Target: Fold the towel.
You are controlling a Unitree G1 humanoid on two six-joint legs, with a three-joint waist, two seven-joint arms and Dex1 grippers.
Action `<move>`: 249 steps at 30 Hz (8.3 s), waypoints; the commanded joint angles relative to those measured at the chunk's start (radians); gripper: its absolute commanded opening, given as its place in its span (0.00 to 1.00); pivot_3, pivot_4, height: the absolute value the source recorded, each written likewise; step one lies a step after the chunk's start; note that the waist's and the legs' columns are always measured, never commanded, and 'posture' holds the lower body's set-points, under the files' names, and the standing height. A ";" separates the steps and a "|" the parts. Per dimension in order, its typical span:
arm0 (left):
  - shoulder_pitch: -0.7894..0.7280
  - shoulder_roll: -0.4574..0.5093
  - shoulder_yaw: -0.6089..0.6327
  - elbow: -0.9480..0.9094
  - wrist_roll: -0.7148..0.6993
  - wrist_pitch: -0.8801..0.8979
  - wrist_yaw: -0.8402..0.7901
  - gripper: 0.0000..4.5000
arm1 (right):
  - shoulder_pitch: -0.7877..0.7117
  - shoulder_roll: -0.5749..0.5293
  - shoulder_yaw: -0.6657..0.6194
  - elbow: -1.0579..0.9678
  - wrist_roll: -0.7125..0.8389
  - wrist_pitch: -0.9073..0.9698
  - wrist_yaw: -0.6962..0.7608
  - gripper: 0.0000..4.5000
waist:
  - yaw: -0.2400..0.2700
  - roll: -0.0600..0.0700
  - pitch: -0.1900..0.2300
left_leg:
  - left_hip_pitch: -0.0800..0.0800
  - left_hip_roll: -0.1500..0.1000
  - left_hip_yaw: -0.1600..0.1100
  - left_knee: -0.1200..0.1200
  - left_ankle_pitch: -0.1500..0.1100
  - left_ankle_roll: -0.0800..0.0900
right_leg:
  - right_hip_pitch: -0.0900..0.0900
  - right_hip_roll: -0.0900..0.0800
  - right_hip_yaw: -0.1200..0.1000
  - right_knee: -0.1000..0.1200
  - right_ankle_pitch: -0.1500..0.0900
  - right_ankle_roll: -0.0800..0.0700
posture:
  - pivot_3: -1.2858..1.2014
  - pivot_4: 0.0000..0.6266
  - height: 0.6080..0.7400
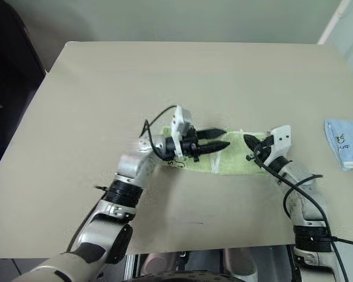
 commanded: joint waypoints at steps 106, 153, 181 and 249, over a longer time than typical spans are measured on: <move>-0.199 0.065 -0.041 0.114 -1.087 0.817 0.916 0.00 | 0.036 -0.117 -0.330 -0.328 0.221 0.252 -0.146 1.00 | 0.006 -0.015 0.008 | 0.020 0.009 0.001 -0.029 0.019 -0.025 | 0.003 0.021 0.004 0.002 -0.004 -0.007 | 0.52 0.24 1.00; 0.047 0.028 -0.147 0.013 0.040 -0.283 -0.019 0.01 | -0.052 -0.103 -0.029 -0.238 0.209 0.209 -0.127 0.00 | 0.008 -0.014 0.008 | 0.013 0.002 0.004 -0.014 0.000 0.009 | 0.003 0.012 0.020 0.001 0.003 0.001 | 0.52 0.24 1.00; -0.005 -0.152 -0.154 0.668 0.299 -0.839 -0.105 0.04 | 0.048 -0.124 0.017 0.092 -0.011 -0.079 0.099 0.04 | 0.006 -0.006 0.000 | 0.018 -0.005 0.005 -0.013 -0.006 0.020 | 0.018 0.002 0.018 -0.013 0.004 0.010 | 0.52 0.24 1.00; -0.169 -0.300 0.512 0.258 -0.437 1.154 0.859 0.80 | 0.055 -0.187 -0.215 -0.242 0.180 0.262 -0.088 1.00 | 0.011 -0.007 0.003 | 0.021 -0.006 0.011 -0.014 0.008 0.014 | 0.013 0.001 0.019 0.001 -0.001 0.015 | 0.52 0.24 1.00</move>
